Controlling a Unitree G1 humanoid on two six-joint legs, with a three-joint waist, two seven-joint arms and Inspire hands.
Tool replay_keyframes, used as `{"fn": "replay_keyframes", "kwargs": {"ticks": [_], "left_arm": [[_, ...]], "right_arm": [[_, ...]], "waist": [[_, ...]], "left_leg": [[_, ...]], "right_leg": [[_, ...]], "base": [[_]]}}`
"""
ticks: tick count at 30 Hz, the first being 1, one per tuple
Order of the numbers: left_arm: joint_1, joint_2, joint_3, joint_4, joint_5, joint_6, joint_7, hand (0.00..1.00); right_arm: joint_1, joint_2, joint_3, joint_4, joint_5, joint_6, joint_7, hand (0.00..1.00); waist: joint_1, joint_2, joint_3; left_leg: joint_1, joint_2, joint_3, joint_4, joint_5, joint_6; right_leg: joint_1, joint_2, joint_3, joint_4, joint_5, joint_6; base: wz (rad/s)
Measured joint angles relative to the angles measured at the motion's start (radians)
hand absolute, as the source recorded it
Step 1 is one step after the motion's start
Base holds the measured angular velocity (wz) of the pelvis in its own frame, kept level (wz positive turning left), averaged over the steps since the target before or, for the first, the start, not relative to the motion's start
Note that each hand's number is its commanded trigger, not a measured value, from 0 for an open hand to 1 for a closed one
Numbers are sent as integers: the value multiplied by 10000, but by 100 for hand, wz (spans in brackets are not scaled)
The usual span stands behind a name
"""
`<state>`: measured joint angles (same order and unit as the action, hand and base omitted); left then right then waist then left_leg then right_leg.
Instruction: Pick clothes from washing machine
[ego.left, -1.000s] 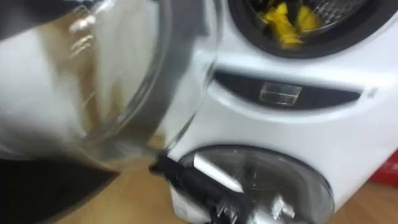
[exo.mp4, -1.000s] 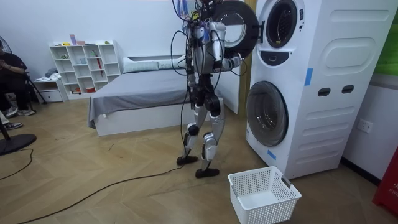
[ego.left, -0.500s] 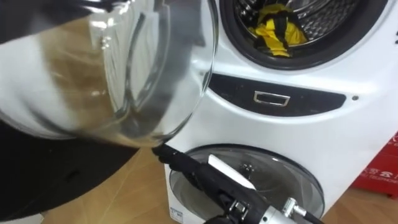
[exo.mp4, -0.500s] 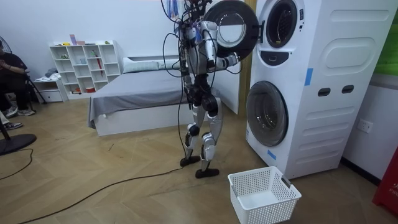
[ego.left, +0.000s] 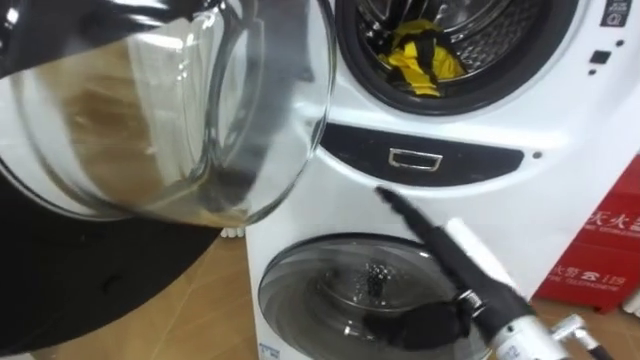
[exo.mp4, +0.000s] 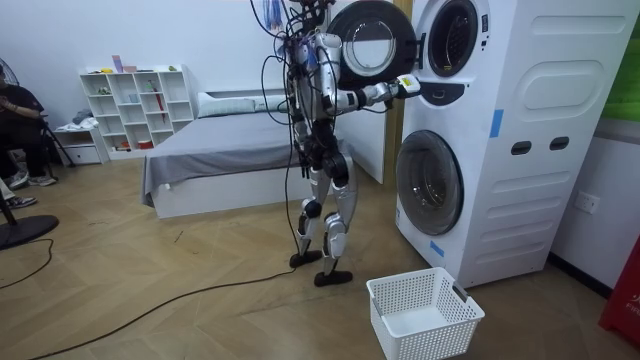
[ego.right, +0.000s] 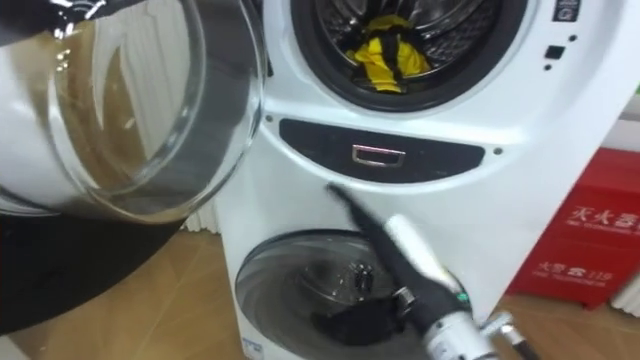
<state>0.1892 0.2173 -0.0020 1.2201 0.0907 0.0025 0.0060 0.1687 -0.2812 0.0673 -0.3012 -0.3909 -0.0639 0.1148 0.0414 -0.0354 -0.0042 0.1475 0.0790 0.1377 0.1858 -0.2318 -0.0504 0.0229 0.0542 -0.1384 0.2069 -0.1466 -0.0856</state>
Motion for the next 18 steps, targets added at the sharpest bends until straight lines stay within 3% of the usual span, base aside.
{"fn": "replay_keyframes", "kwargs": {"ticks": [3,4,12,18], "left_arm": [[38,-7,-3,94,-4,14,-2,0],[35,-7,16,91,-4,14,-2,0],[87,-9,386,-215,40,204,35,0],[41,-19,556,-234,395,223,-2,0]], "right_arm": [[-373,-6,-332,-233,-239,1,-364,0],[-547,-8,-469,-343,-264,-2,-458,0],[-1580,-44,-593,-538,-503,28,-1141,0],[-2280,-398,-599,-548,-648,95,-1183,0]], "waist": [[-155,-103,20],[-157,-121,61],[-70,-266,80],[-50,-344,54]], "left_leg": [[37,-4,18,-56,0,0],[47,-2,18,-87,0,0],[142,3,20,-208,1,0],[188,7,21,-219,1,0]], "right_leg": [[-4,5,19,-14,1,9],[-12,15,22,-20,1,9],[114,45,5,-141,6,14],[115,65,44,-219,12,25]], "base": [[-4],[0],[0],[-3]]}}
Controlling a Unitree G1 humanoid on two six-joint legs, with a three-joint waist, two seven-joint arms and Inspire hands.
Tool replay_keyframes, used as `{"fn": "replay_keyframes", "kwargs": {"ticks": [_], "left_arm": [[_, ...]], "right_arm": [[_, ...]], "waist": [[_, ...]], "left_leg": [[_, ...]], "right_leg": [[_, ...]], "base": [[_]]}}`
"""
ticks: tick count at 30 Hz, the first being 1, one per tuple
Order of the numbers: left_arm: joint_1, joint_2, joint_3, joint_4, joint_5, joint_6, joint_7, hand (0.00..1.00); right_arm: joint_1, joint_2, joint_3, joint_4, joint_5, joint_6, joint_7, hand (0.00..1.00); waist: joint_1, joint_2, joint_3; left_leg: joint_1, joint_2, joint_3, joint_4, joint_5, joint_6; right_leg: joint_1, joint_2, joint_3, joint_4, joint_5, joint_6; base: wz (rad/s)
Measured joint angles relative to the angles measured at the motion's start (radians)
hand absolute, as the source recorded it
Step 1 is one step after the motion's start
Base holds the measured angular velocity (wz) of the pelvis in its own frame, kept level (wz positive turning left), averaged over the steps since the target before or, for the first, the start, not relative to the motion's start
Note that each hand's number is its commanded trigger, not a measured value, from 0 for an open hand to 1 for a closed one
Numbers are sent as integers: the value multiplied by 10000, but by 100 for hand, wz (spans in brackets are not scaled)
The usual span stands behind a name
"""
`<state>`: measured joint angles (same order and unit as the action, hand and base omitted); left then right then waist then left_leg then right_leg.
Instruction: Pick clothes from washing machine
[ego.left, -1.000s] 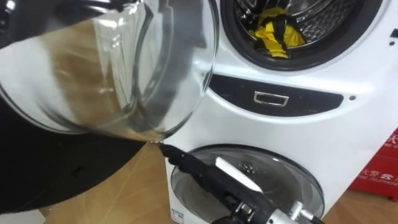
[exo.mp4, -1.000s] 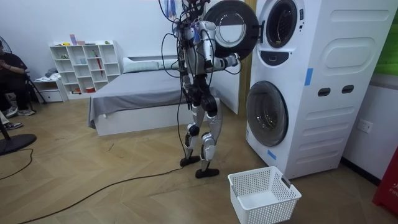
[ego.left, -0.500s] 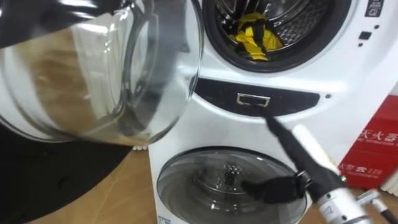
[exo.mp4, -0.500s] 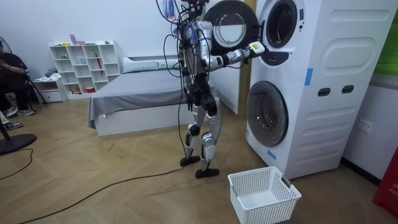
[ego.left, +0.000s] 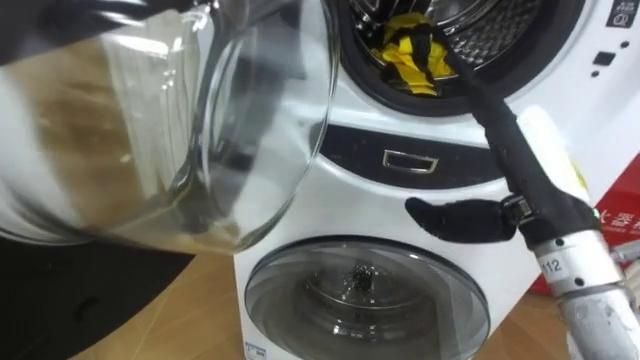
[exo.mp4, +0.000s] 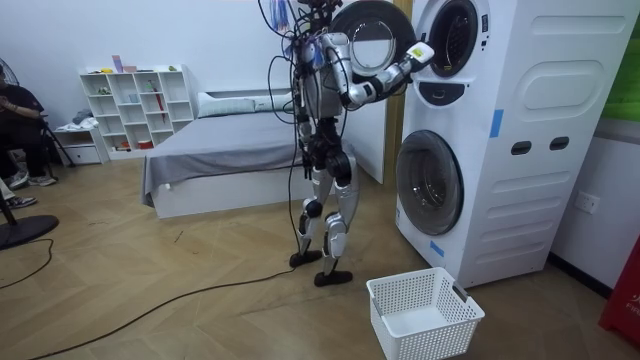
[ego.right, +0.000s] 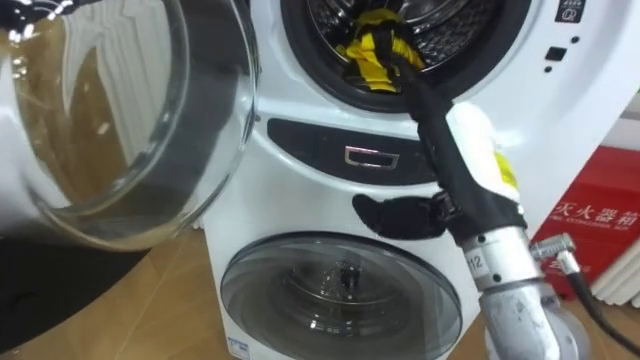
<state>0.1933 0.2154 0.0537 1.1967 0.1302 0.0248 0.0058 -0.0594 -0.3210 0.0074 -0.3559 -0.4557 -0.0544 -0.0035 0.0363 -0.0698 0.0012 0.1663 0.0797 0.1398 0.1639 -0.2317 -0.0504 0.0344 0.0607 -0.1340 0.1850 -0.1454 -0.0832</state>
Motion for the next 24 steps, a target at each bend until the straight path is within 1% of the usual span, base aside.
{"fn": "replay_keyframes", "kwargs": {"ticks": [3,5,6,9,12,13,14,15,16,17,18,19,21,24], "left_arm": [[3,-21,124,21,16,134,-3,0],[-9,-20,122,5,2,247,-3,0],[-25,-17,122,2,2,283,-3,0],[-60,1,132,-21,13,415,2,0],[-129,69,213,-29,-9,591,9,0],[-171,86,212,-26,-15,607,10,0],[-218,106,211,-10,-48,622,10,0],[-240,120,211,-4,-58,633,10,0],[-277,160,210,-5,-91,645,10,0],[-279,187,210,-4,-101,670,10,0],[-280,192,209,-5,-100,696,10,0],[-281,192,210,-4,-96,730,10,0],[-281,198,211,-5,-101,796,9,0],[-261,233,210,13,-113,799,9,0]], "right_arm": [[-369,-52,-18,-39,-210,151,-142,0],[-775,-88,-18,-40,-196,403,-309,0],[-881,-112,-15,-40,-196,457,-339,0],[-1344,-341,75,-30,-423,693,-460,0],[-1762,-536,107,410,-552,868,-608,0],[-1848,-640,117,522,-627,1047,-613,0],[-1961,-687,133,608,-682,1182,-613,0],[-1985,-694,127,612,-713,1235,-623,0],[-1988,-712,137,618,-747,1289,-660,0],[-1988,-712,162,667,-761,1353,-665,0],[-1988,-712,169,703,-763,1388,-665,0],[-1988,-711,172,718,-767,1462,-664,0],[-1993,-711,173,717,-782,1478,-664,0],[-1994,-711,174,723,-781,1514,-665,0]], "waist": [[27,7,10],[9,-3,3],[9,-7,1],[55,-34,-12],[218,-118,-39],[290,-157,-44],[339,-204,-20],[383,-231,-3],[476,-291,32],[511,-327,39],[517,-329,38],[536,-362,18],[558,-388,2],[596,-431,30]], "left_leg": [[-14,1,3,-29,0,0],[-2,-1,3,-38,0,0],[-3,-1,1,-38,0,0],[-3,-2,-1,-34,0,0],[29,5,-23,-23,0,0],[15,6,-36,-24,0,0],[11,6,-43,-24,0,0],[9,6,-47,-24,0,0],[5,10,-21,-24,0,0],[4,12,-18,-26,0,0],[3,11,-18,-27,0,0],[-5,7,-48,-27,0,0],[-13,2,-32,-29,0,0],[-9,4,-26,-28,0,0]], "right_leg": [[6,13,36,-5,0,0],[-2,21,79,-7,0,0],[0,21,79,-7,0,0],[-11,25,86,-12,0,0],[-12,41,122,3,1,-1],[-9,37,115,15,1,-2],[-5,32,101,20,1,-2],[-5,32,97,20,1,-2],[-6,33,94,19,0,-3],[-3,35,91,17,0,-3],[0,32,87,17,0,-2],[2,20,64,15,0,-2],[7,8,39,12,-1,0],[16,0,7,16,-1,0]], "base": [[-5],[-7],[0],[0],[-2],[0],[3],[4],[0],[0],[3],[5],[4],[0]]}}
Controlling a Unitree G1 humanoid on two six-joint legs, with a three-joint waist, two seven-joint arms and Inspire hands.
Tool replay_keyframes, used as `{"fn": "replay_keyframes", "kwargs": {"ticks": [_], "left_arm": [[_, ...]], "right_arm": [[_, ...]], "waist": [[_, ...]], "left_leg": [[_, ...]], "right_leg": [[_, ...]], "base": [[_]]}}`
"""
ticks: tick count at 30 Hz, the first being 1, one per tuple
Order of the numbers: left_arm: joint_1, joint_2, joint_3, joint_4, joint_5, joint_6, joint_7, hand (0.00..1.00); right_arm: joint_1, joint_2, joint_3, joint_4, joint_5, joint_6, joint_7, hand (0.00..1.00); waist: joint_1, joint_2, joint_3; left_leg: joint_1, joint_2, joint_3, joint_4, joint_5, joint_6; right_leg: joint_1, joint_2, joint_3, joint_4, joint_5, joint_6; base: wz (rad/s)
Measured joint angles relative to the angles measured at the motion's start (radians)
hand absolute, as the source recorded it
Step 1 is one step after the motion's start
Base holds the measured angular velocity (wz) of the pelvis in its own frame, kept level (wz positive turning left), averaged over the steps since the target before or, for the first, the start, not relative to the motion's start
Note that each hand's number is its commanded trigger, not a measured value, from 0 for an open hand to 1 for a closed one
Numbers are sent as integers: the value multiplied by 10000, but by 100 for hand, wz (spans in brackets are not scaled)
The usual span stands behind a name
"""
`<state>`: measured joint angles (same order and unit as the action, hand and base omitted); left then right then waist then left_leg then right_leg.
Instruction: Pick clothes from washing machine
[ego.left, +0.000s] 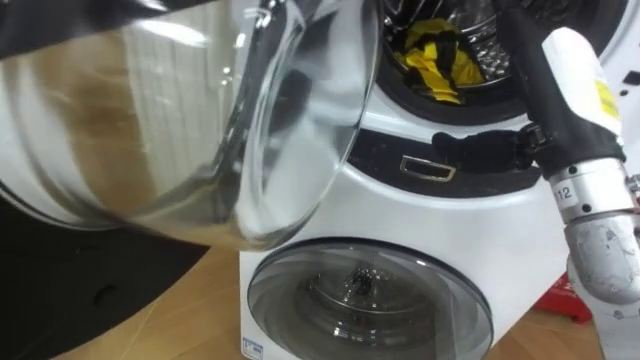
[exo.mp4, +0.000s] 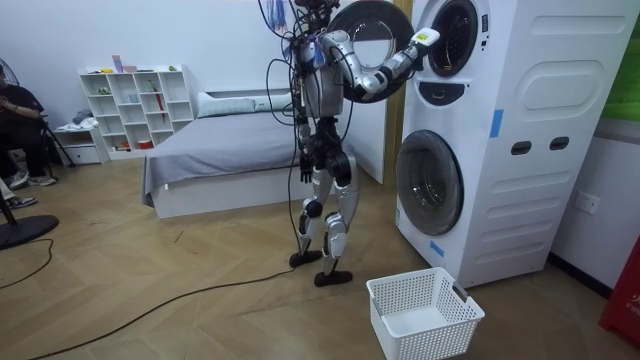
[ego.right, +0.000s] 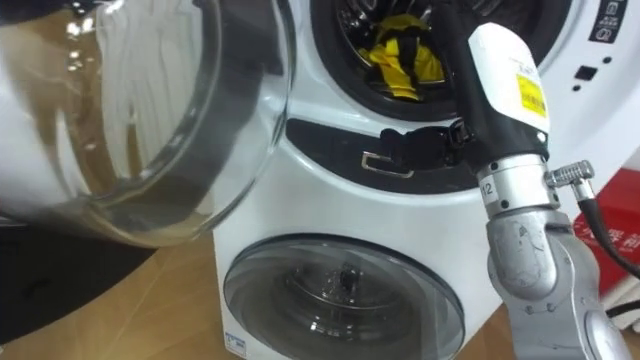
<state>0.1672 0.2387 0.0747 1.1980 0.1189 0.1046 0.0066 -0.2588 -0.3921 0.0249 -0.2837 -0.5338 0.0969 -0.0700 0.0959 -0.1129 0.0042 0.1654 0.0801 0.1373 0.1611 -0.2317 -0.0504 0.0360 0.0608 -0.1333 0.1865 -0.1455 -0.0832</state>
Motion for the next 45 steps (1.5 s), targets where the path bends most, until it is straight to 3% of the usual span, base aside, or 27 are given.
{"fn": "replay_keyframes", "kwargs": {"ticks": [3,6,8,9,10,11,12,15,17,18,19,20,24,27,30,31,32,34,35,37,39,40,41,45], "left_arm": [[79,9,34,-11,35,6,1,0],[52,36,229,-80,45,13,34,0],[106,118,291,-94,30,65,76,0],[129,121,273,-118,24,80,93,0],[180,110,247,-161,24,139,95,0],[270,120,272,-158,39,218,96,0],[282,118,266,-159,36,232,89,0],[334,75,266,-339,23,384,33,0],[493,126,296,-447,3,374,34,0],[548,143,301,-445,-6,374,36,0],[706,193,307,-450,3,355,39,0],[716,185,319,-448,-5,349,40,0],[591,133,594,-465,-1,14,27,0],[415,154,694,-602,-26,-9,29,0],[188,295,574,-601,-310,-19,45,0],[17,359,466,-610,-432,-18,68,0],[-162,406,412,-620,-472,-27,71,0],[-395,501,415,-620,-467,-105,70,0],[-581,555,397,-622,-479,-159,73,0],[-740,585,311,-592,-501,-253,68,0],[-868,533,180,-595,-501,-257,74,0],[-879,456,181,-597,-505,-255,91,0],[-837,419,180,-598,-501,-262,101,0],[-285,428,197,-478,-472,-236,231,0]], "right_arm": [[-34,-2,-5,124,-92,-4,-1,0],[-278,-6,-2,648,-118,-12,23,0],[-466,-7,21,1023,-364,-30,26,0],[-490,-9,34,1106,-391,-71,25,0],[-564,-5,146,1315,-396,-123,-63,0],[-566,-2,267,1565,-398,-161,-160,0],[-565,-5,272,1651,-398,-149,-163,0],[-587,-17,318,2065,-360,-80,-178,0],[-593,-28,342,2219,-118,-42,-137,0],[-585,-29,345,2239,-118,-9,-147,0],[-583,-35,384,2307,-122,17,-156,0],[-586,-97,381,2314,-110,16,-263,0],[-466,-552,348,1734,-69,-63,-135,0],[-42,-672,444,756,-43,-327,-50,0],[-20,-808,750,691,-3,-399,187,0],[-20,-814,764,739,46,-460,278,0],[14,-821,758,751,78,-526,366,0],[152,-817,749,758,103,-627,382,0],[177,-818,743,763,144,-639,405,0],[204,-817,788,761,261,-623,491,0],[250,-821,798,725,285,-622,577,0],[325,-826,801,664,325,-636,603,0],[388,-835,802,581,416,-635,643,0],[437,-856,804,273,736,-535,952,0]], "waist": [[155,-40,21],[380,-205,90],[698,-188,105],[724,-116,114],[793,58,195],[778,71,193],[763,64,189],[998,62,182],[1043,113,158],[1027,107,148],[1037,21,28],[1010,-32,-3],[811,-71,-35],[503,132,73],[290,150,137],[143,118,144],[51,158,148],[-118,257,165],[-150,300,161],[-198,333,177],[-349,286,152],[-404,261,117],[-353,246,44],[-353,307,44]], "left_leg": [[-42,7,7,124,0,0],[-536,49,-20,1376,-187,-14],[-1659,377,-76,4124,-454,-30],[-1942,528,-112,4888,-420,-25],[-2572,710,-491,6351,-197,127],[-3075,676,-860,7263,30,173],[-3350,615,-940,7443,-7,174],[-4540,254,-826,6571,-12,174],[-4750,-139,-808,3939,127,135],[-4743,-257,-855,3500,564,308],[-4567,-437,-860,3062,1134,482],[-4310,-603,-815,2854,1332,710],[-3969,-941,-434,2749,1125,986],[-3642,-1211,-116,2682,716,1136],[-2990,-1411,168,2513,396,1335],[-2838,-1490,161,2527,251,1434],[-2722,-1488,155,2530,125,1493],[-2513,-1371,-2,2452,48,1527],[-2502,-1263,-133,2373,47,1524],[-2406,-1203,-407,2218,165,1464],[-2379,-1265,-543,2169,171,1454],[-2332,-1325,-579,2187,113,1395],[-2254,-1271,-578,2117,110,1340],[-2121,-1058,-599,1765,213,1188]], "right_leg": [[-8,3,-2,27,-7,-11],[-208,7,24,384,-228,-96],[-363,-4,2,1030,-600,-279],[-317,79,30,1143,-655,-336],[-92,235,33,1369,-861,-445],[0,270,34,1597,-1069,-521],[-3,280,27,1698,-1184,-539],[-6,249,34,1925,-1422,-618],[116,269,35,1927,-1636,-615],[189,259,81,1941,-1724,-581],[308,195,288,1920,-1817,-500],[458,100,428,1797,-1880,-404],[698,-361,531,1614,-2033,-111],[835,-687,498,2139,-2227,241],[-32,-1241,465,4913,-2222,631],[-393,-1425,442,5846,-1995,1022],[-594,-1465,437,6352,-1683,1273],[-898,-1253,452,6816,-1338,1277],[-1270,-1095,506,6540,-1650,1133],[-1803,-925,508,5382,-1810,1002],[-1838,-894,685,3239,-1372,1059],[-1834,-944,844,2608,-595,963],[-1682,-833,921,2304,-390,781],[-1289,-646,727,1415,96,629]], "base": [[0],[-8],[-19],[-10],[3],[17],[29],[-7],[-17],[-20],[-21],[-26],[-12],[-16],[-21],[-9],[-10],[-17],[-22],[-10],[23],[12],[4],[-6]]}}
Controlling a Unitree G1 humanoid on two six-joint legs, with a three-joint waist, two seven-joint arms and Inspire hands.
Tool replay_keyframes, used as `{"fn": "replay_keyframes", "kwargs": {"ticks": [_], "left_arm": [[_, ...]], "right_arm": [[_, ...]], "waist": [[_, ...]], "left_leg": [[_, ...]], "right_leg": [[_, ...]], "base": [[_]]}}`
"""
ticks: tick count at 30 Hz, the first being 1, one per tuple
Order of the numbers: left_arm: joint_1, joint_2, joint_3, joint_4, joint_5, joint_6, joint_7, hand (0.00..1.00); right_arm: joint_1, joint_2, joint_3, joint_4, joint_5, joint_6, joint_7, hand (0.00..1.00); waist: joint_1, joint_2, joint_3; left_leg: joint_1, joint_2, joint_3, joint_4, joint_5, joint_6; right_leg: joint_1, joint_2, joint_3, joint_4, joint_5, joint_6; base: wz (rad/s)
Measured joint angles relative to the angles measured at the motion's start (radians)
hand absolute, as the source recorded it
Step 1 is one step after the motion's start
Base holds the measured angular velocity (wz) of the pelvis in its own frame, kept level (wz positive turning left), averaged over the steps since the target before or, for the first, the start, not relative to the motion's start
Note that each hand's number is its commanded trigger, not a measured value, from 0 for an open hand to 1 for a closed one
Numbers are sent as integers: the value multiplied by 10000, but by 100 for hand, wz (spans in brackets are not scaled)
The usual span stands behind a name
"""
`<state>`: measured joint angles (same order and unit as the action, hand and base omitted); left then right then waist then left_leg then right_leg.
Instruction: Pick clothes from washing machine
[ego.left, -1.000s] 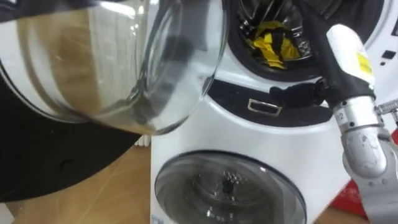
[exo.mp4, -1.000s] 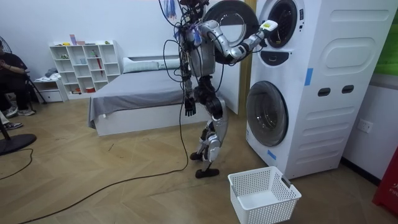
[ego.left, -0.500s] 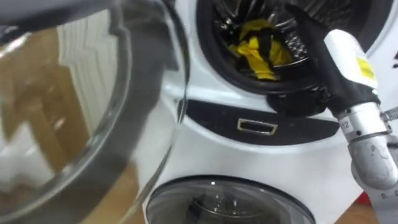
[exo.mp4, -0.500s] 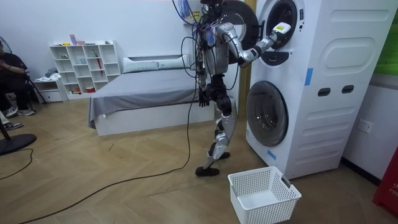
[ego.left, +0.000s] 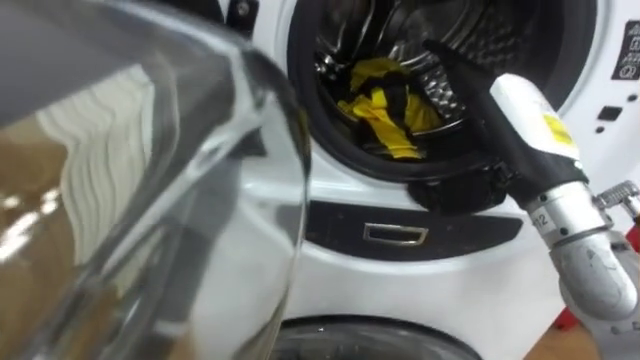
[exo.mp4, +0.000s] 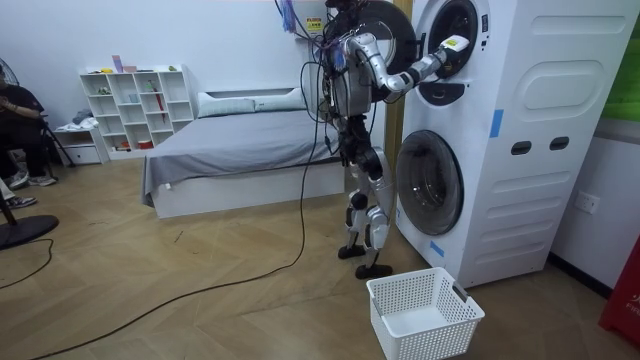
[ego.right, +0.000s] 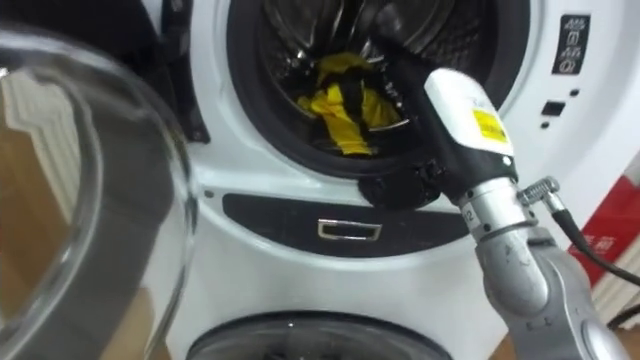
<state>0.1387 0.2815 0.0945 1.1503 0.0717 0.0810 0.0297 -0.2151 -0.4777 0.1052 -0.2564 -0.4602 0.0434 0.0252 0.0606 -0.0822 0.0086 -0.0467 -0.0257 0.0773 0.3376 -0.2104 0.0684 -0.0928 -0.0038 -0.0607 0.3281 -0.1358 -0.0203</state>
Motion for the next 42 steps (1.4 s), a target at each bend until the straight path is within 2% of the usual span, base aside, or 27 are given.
{"fn": "replay_keyframes", "kwargs": {"ticks": [2,4,5,7,10,14,19,24,25,33,38,40,42], "left_arm": [[580,-2,5,-57,2,45,-6,0],[770,-1,16,-58,3,189,-17,0],[780,-2,16,-52,5,254,-26,0],[727,-2,23,-55,90,246,-30,0],[709,0,34,-222,90,233,-68,0],[711,-21,11,-328,85,394,-115,0],[734,-114,-2,-324,83,492,-113,0],[672,-169,17,-409,100,464,-117,0],[758,-173,29,-411,103,424,-121,0],[1033,-283,204,-522,109,433,-220,0],[976,-308,230,-522,217,516,-224,0],[910,-328,257,-520,283,631,-232,0],[863,-333,266,-520,287,710,-236,0]], "right_arm": [[-3,-85,0,-144,638,22,162,0],[-27,-357,-2,-146,1287,27,214,0],[-53,-480,-4,-146,1621,58,222,0],[-124,-441,-101,-185,2200,201,217,0],[-674,-426,-237,-193,3318,449,188,0],[-1204,-425,-477,-193,4786,468,182,0],[-1226,-411,-482,-214,5551,524,192,0],[-1153,-423,-591,-236,5789,702,-4,0],[-1164,-423,-605,-317,5900,697,-67,0],[-1159,-417,-851,-796,5657,651,-289,0],[-1156,-409,-1077,-894,3622,664,-372,0],[-1103,-409,-1145,-1021,2894,769,-370,0],[-1050,-409,-1149,-1032,2198,793,-363,0]], "waist": [[54,9,1],[65,-39,-42],[112,-41,-43],[205,-43,-51],[270,-34,-70],[314,-124,-126],[380,-144,-132],[622,-189,-140],[699,-203,-117],[752,-157,-83],[686,-124,-77],[674,-118,-82],[649,-119,-84]], "left_leg": [[-31,113,19,-15,-5,-39],[-99,140,-20,-23,18,-75],[-115,148,-44,-23,32,-94],[-114,153,-87,-28,43,-113],[-97,139,-286,-100,67,-134],[-67,131,-638,-175,100,-184],[82,112,-835,-393,123,-143],[311,110,-875,-680,104,-177],[406,112,-886,-719,89,-189],[552,110,-944,-666,-15,-199],[512,71,-1050,-631,-44,-203],[515,62,-1041,-643,-39,-195],[548,55,-1048,-650,-37,-193]], "right_leg": [[72,122,6,-272,142,-67],[67,139,-78,-387,232,-98],[68,143,-104,-410,254,-119],[74,157,-113,-411,262,-136],[209,157,-260,-586,268,-147],[532,176,-599,-990,343,-119],[834,180,-820,-1354,330,-153],[1033,189,-911,-1431,261,-255],[1129,187,-947,-1456,226,-264],[1366,146,-1174,-1434,57,-237],[1333,89,-1293,-1423,-79,-131],[1329,81,-1302,-1425,-78,-133],[1383,78,-1305,-1426,-27,-216]], "base": [[-2],[4],[6],[5],[18],[30],[16],[7],[10],[8],[5],[3],[3]]}}
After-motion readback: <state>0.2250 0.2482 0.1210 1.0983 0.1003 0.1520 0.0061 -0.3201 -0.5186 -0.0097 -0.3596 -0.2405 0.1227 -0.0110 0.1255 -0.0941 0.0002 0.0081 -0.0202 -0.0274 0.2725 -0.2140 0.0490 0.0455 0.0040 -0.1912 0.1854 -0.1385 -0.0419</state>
